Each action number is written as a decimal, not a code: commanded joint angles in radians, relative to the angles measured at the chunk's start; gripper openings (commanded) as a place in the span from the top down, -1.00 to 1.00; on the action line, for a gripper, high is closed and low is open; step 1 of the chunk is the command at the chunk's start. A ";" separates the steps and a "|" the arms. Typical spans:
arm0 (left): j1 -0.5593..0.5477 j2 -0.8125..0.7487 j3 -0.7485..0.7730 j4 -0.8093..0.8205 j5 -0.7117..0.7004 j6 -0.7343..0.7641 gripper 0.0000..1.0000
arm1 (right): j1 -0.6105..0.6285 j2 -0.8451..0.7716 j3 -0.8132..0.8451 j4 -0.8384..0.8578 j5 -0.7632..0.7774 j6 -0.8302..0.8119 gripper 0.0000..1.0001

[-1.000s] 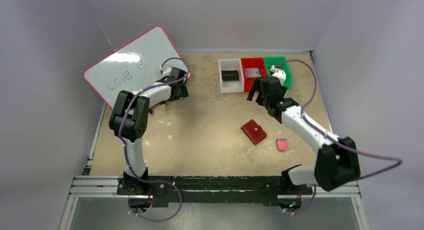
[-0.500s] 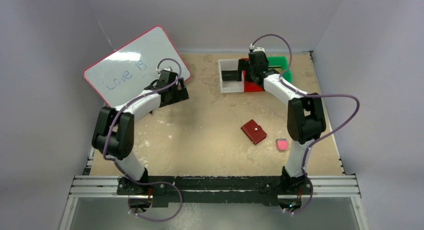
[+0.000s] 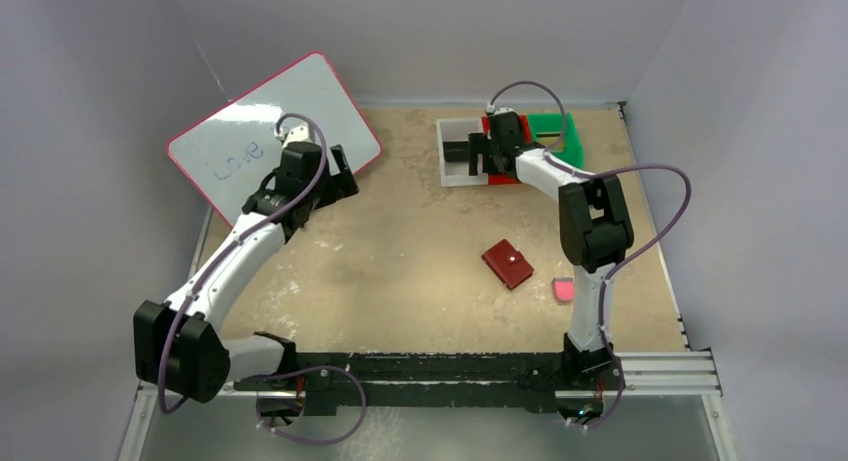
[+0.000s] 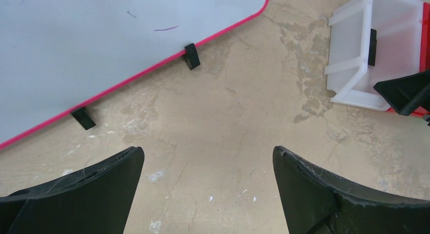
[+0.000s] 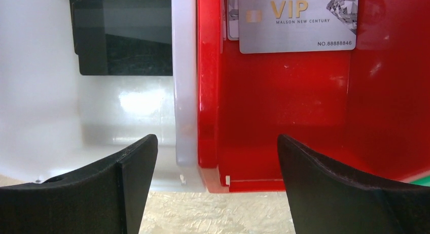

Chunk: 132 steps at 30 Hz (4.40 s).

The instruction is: Take the credit cards out of the card holder

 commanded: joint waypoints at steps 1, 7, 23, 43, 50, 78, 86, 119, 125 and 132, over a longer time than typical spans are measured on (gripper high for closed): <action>0.001 -0.074 0.000 -0.069 -0.067 0.041 -0.99 | -0.002 0.012 0.050 0.000 0.030 -0.003 -0.77; 0.001 -0.113 -0.010 -0.100 -0.121 0.066 -0.99 | 0.033 -0.026 -0.015 0.018 0.047 0.069 -0.76; 0.001 -0.109 -0.048 -0.097 -0.145 0.075 -0.99 | 0.271 -0.078 -0.084 -0.002 0.113 0.356 -0.78; 0.001 -0.159 -0.068 -0.100 -0.201 0.049 -0.99 | 0.541 -0.074 0.024 -0.068 0.176 0.500 -0.85; 0.000 -0.159 -0.075 -0.083 -0.174 0.054 -0.99 | 0.540 -0.185 0.028 -0.101 0.246 0.417 -0.92; -0.025 -0.054 -0.080 -0.023 0.110 0.094 -0.84 | 0.441 -0.153 -0.168 0.011 0.144 0.410 0.03; -0.025 -0.066 -0.083 -0.036 0.083 0.114 -0.84 | 0.430 -0.075 -0.135 0.008 0.178 0.429 0.09; -0.025 -0.072 -0.104 -0.056 0.023 0.134 -0.85 | 0.380 -0.250 -0.127 0.082 0.162 0.353 -0.16; -0.026 -0.102 -0.117 -0.063 -0.036 0.123 -0.90 | 0.380 -0.478 -0.298 0.003 0.250 0.399 -0.51; -0.025 -0.122 -0.133 -0.072 -0.072 0.118 -0.91 | 0.378 -0.772 -0.646 -0.165 0.386 0.625 -0.92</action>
